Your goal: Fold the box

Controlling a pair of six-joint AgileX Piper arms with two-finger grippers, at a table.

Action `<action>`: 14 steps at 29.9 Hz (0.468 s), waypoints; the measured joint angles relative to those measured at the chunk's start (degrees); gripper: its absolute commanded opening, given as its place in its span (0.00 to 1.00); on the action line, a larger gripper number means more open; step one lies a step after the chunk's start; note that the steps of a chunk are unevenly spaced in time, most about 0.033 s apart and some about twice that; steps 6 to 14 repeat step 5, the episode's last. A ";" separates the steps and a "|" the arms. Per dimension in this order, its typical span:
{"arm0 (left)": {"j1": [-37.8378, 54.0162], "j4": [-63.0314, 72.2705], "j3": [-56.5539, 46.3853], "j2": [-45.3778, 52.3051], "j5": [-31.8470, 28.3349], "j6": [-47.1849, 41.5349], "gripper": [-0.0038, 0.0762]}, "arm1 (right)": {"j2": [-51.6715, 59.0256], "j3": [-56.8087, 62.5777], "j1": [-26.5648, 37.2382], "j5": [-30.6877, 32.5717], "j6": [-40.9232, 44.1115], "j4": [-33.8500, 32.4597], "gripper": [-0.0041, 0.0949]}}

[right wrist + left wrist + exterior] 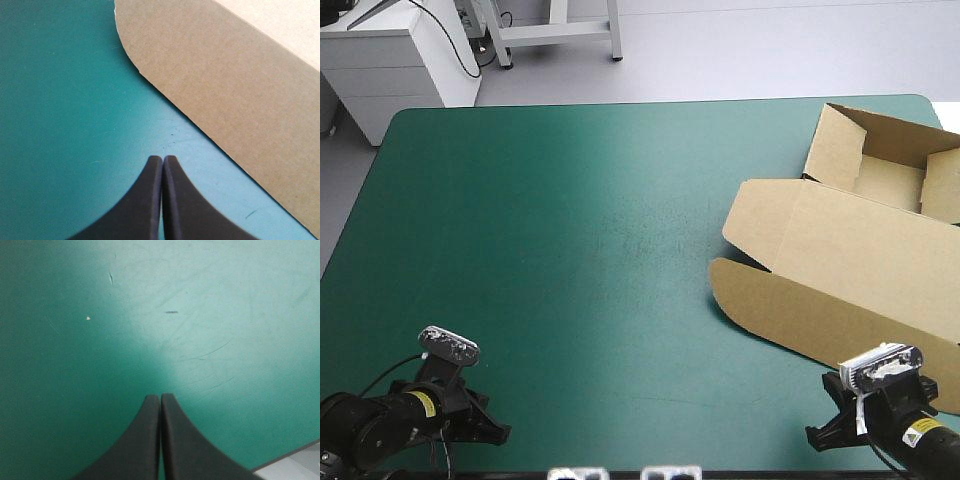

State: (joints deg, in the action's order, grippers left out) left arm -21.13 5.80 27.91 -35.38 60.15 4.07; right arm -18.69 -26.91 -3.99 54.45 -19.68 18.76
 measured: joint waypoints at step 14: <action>0.00 0.00 0.00 0.00 0.01 0.00 0.04 | 0.00 0.00 0.00 0.00 0.00 0.00 0.03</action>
